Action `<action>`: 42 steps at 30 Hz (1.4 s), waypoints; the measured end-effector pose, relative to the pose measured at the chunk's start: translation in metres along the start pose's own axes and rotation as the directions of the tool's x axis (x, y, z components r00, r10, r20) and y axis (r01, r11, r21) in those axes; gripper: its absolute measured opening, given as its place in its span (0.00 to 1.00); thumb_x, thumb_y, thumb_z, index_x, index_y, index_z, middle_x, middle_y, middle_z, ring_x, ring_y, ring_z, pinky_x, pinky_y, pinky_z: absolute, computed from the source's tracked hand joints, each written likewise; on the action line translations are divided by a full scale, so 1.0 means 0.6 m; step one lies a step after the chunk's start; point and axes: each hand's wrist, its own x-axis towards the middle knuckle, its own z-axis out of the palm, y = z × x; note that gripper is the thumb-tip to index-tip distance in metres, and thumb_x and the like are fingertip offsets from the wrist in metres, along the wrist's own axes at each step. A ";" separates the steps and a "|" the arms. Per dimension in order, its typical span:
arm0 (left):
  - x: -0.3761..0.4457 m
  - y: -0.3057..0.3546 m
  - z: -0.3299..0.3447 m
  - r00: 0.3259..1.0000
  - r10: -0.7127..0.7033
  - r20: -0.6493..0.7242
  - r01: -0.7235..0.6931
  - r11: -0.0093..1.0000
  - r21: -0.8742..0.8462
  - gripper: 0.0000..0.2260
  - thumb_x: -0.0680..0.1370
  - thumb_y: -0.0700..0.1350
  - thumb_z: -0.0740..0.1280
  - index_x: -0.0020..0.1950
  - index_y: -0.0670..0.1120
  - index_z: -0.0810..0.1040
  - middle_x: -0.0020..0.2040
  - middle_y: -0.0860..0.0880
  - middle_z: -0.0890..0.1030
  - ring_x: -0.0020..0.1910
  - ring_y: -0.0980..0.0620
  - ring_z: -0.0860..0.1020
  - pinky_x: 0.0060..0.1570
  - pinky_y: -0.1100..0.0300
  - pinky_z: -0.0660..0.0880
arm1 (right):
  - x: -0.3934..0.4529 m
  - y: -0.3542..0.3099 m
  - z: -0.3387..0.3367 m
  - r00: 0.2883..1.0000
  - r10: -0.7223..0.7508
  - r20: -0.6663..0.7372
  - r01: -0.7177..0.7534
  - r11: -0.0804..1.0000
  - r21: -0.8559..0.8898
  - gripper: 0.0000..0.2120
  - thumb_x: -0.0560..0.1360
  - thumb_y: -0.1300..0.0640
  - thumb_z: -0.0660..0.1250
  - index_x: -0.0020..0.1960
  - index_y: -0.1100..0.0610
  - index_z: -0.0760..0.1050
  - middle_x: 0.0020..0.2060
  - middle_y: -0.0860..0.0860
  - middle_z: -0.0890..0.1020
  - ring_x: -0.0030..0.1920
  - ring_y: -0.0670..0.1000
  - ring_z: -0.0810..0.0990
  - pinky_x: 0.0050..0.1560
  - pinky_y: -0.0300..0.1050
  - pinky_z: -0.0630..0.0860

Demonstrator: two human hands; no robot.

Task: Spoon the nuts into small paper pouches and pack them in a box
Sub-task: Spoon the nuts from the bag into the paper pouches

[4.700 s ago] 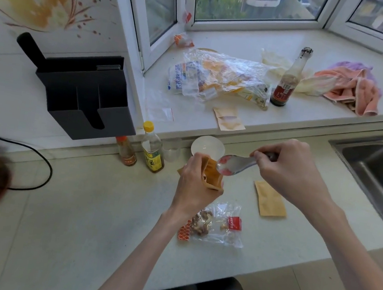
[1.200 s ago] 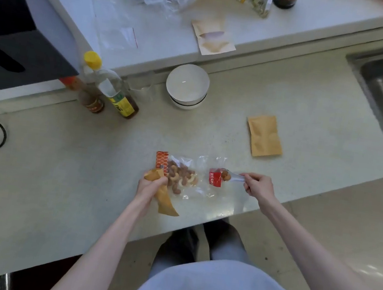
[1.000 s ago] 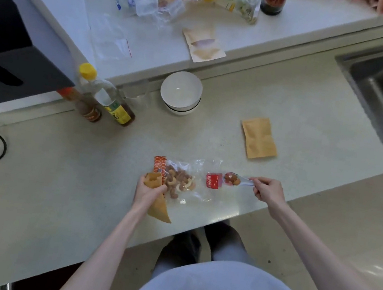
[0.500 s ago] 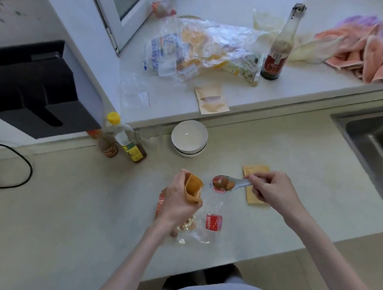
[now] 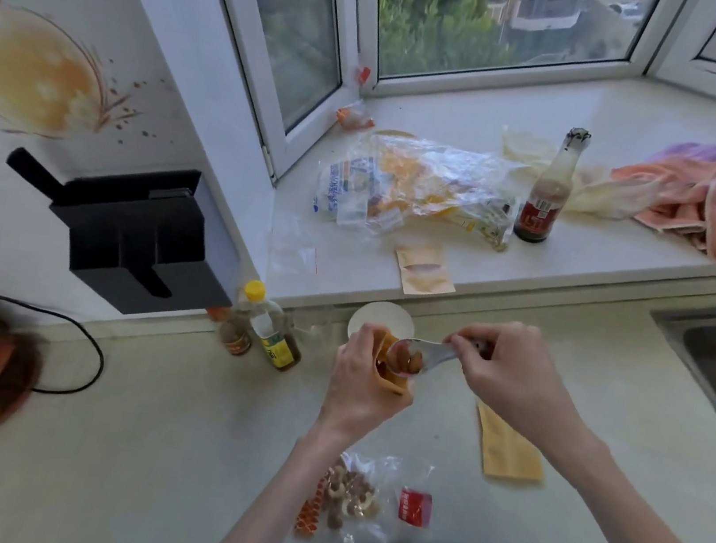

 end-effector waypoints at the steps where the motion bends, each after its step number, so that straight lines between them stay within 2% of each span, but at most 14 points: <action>1: 0.004 0.001 0.001 1.000 0.005 -0.001 -0.005 1.000 -0.007 0.24 0.65 0.45 0.76 0.53 0.54 0.65 0.43 0.56 0.72 0.44 0.60 0.72 0.49 0.53 0.75 | -0.002 -0.010 -0.001 0.998 -0.067 -0.002 0.067 0.995 -0.068 0.08 0.75 0.63 0.67 0.41 0.57 0.85 0.19 0.42 0.72 0.22 0.43 0.69 0.25 0.32 0.63; 4: 0.013 0.004 0.008 1.000 0.016 0.009 -0.015 0.999 -0.033 0.24 0.65 0.46 0.75 0.52 0.53 0.64 0.42 0.53 0.74 0.42 0.55 0.73 0.47 0.55 0.75 | -0.011 -0.027 -0.003 0.973 -0.221 0.062 0.230 0.940 -0.251 0.08 0.75 0.64 0.66 0.43 0.60 0.84 0.26 0.50 0.80 0.25 0.49 0.74 0.28 0.37 0.65; 6: 0.016 0.003 0.013 1.000 0.013 0.017 -0.012 0.998 -0.069 0.24 0.64 0.45 0.75 0.53 0.53 0.65 0.42 0.52 0.75 0.41 0.52 0.75 0.46 0.54 0.75 | -0.015 -0.027 -0.006 0.961 -0.265 0.078 0.276 0.923 -0.268 0.08 0.75 0.65 0.65 0.44 0.60 0.84 0.27 0.52 0.82 0.26 0.53 0.76 0.28 0.34 0.62; 8: 0.016 0.001 0.017 1.000 0.014 0.011 -0.013 0.996 -0.091 0.26 0.63 0.44 0.76 0.54 0.52 0.65 0.43 0.53 0.75 0.42 0.52 0.75 0.44 0.56 0.76 | -0.018 -0.022 -0.007 0.960 -0.276 0.058 0.281 0.929 -0.239 0.08 0.75 0.65 0.66 0.46 0.61 0.84 0.29 0.52 0.83 0.25 0.52 0.76 0.29 0.29 0.61; 11: 0.011 -0.004 0.022 1.000 0.022 0.005 -0.022 0.993 -0.117 0.26 0.64 0.45 0.76 0.55 0.53 0.65 0.44 0.56 0.74 0.43 0.53 0.76 0.45 0.56 0.76 | -0.023 -0.011 -0.007 0.967 -0.256 -0.009 0.250 0.953 -0.172 0.07 0.75 0.66 0.67 0.47 0.62 0.84 0.27 0.48 0.81 0.23 0.42 0.70 0.28 0.28 0.63; 14: 0.000 -0.018 0.025 0.998 -0.038 0.049 0.044 0.989 -0.143 0.26 0.66 0.46 0.76 0.56 0.52 0.65 0.46 0.53 0.76 0.44 0.51 0.78 0.45 0.57 0.78 | -0.030 0.010 -0.005 0.976 -0.190 -0.103 0.188 0.982 -0.028 0.07 0.75 0.67 0.68 0.46 0.60 0.84 0.24 0.39 0.75 0.23 0.43 0.72 0.26 0.27 0.62; 18: -0.040 -0.073 0.025 0.950 -0.277 0.141 0.298 0.940 -0.163 0.22 0.67 0.43 0.76 0.53 0.53 0.67 0.39 0.50 0.76 0.32 0.59 0.76 0.33 0.65 0.76 | -0.028 0.084 0.018 0.985 0.022 -0.173 -0.004 0.995 0.100 0.08 0.74 0.66 0.67 0.45 0.57 0.85 0.22 0.42 0.76 0.22 0.46 0.69 0.23 0.34 0.60; 21: -0.091 -0.136 0.022 0.868 -0.447 0.218 0.474 0.876 -0.090 0.20 0.66 0.41 0.76 0.49 0.53 0.69 0.38 0.50 0.77 0.32 0.60 0.76 0.30 0.69 0.74 | -0.052 0.174 0.058 0.973 0.211 -0.092 -0.210 0.977 0.016 0.09 0.74 0.66 0.66 0.38 0.63 0.83 0.24 0.54 0.77 0.24 0.51 0.70 0.27 0.41 0.63; 24: -0.145 -0.196 0.013 0.783 -0.574 0.240 0.594 0.805 -0.014 0.19 0.65 0.41 0.77 0.49 0.51 0.72 0.41 0.49 0.81 0.38 0.52 0.79 0.33 0.70 0.73 | -0.101 0.259 0.103 0.930 0.367 0.030 -0.362 0.926 -0.106 0.14 0.74 0.67 0.63 0.29 0.65 0.73 0.21 0.51 0.64 0.24 0.48 0.62 0.27 0.42 0.58; 26: -0.178 -0.230 0.007 0.730 -0.636 0.250 0.651 0.759 0.029 0.21 0.64 0.41 0.78 0.50 0.50 0.72 0.43 0.51 0.81 0.41 0.53 0.79 0.35 0.69 0.72 | -0.133 0.302 0.129 0.896 0.438 0.070 -0.424 0.892 -0.154 0.15 0.74 0.67 0.62 0.29 0.66 0.70 0.21 0.54 0.64 0.25 0.50 0.63 0.28 0.44 0.55; 28: -0.206 -0.256 0.005 0.681 -0.685 0.259 0.696 0.715 0.061 0.21 0.65 0.41 0.78 0.52 0.49 0.72 0.45 0.51 0.81 0.45 0.52 0.79 0.36 0.65 0.72 | -0.157 0.331 0.152 0.875 0.478 0.083 -0.454 0.867 -0.207 0.13 0.74 0.67 0.61 0.30 0.67 0.70 0.23 0.60 0.70 0.27 0.55 0.66 0.30 0.48 0.57; 31: -0.232 -0.282 0.007 0.637 -0.728 0.253 0.736 0.672 0.081 0.21 0.66 0.41 0.78 0.52 0.51 0.71 0.46 0.52 0.80 0.46 0.53 0.79 0.36 0.65 0.71 | -0.176 0.353 0.180 0.862 0.498 0.095 -0.462 0.849 -0.255 0.12 0.73 0.67 0.61 0.31 0.66 0.72 0.25 0.60 0.74 0.30 0.61 0.72 0.31 0.49 0.60; 36: -0.236 -0.307 0.013 0.604 -0.750 0.269 0.765 0.640 0.069 0.22 0.67 0.42 0.78 0.54 0.51 0.70 0.47 0.54 0.79 0.45 0.58 0.78 0.38 0.63 0.74 | -0.175 0.363 0.224 0.867 0.484 0.118 -0.461 0.869 -0.179 0.11 0.76 0.65 0.61 0.38 0.67 0.77 0.31 0.61 0.80 0.35 0.61 0.77 0.38 0.53 0.72; 42: -0.212 -0.324 0.035 0.569 -0.765 0.303 0.800 0.600 0.011 0.24 0.68 0.45 0.78 0.57 0.52 0.69 0.46 0.57 0.77 0.43 0.59 0.76 0.35 0.64 0.71 | -0.160 0.344 0.277 0.851 0.501 0.154 -0.498 0.865 -0.062 0.12 0.76 0.64 0.61 0.40 0.69 0.80 0.30 0.62 0.80 0.31 0.58 0.77 0.36 0.53 0.74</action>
